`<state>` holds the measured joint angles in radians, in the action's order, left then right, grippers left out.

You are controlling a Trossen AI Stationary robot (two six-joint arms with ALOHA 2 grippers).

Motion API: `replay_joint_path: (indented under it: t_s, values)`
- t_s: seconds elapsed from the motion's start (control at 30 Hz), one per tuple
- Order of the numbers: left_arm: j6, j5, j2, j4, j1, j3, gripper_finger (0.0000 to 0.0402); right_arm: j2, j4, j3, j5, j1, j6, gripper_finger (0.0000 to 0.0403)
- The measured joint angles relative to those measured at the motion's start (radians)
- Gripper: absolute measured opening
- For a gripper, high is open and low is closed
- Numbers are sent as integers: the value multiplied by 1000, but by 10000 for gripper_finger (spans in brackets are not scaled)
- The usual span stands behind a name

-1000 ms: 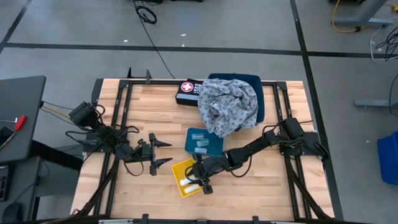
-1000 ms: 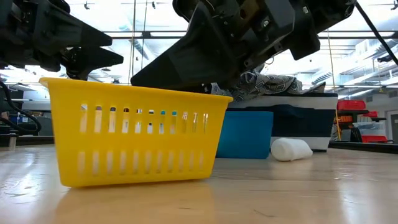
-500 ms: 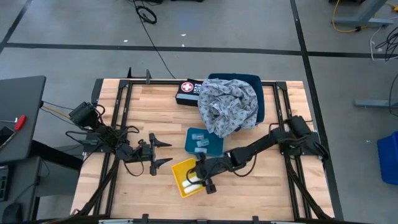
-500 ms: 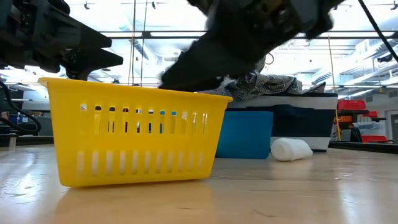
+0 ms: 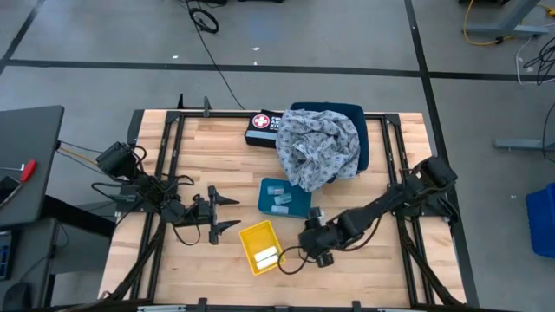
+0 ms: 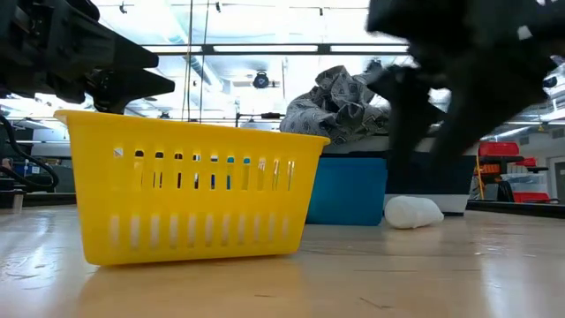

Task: Pick & place medical supplies in basket/bin
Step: Put the white rolled gauze into the yellow bin

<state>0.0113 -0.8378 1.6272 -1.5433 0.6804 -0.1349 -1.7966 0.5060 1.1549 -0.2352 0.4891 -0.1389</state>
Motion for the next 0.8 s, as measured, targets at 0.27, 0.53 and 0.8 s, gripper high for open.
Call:
replay_joint_path:
  t_s: [0.27,0.53,0.8]
  values:
    - [0,3,0,-2,0,0,293,-1,179,0,-53,-5,-29,224]
    - [0,4,0,-2,0,0,293,-1,262,0,-59,-48,-17,224]
    - [0,4,0,-1,0,0,293,-2,237,-50,-22,-105,39,224]
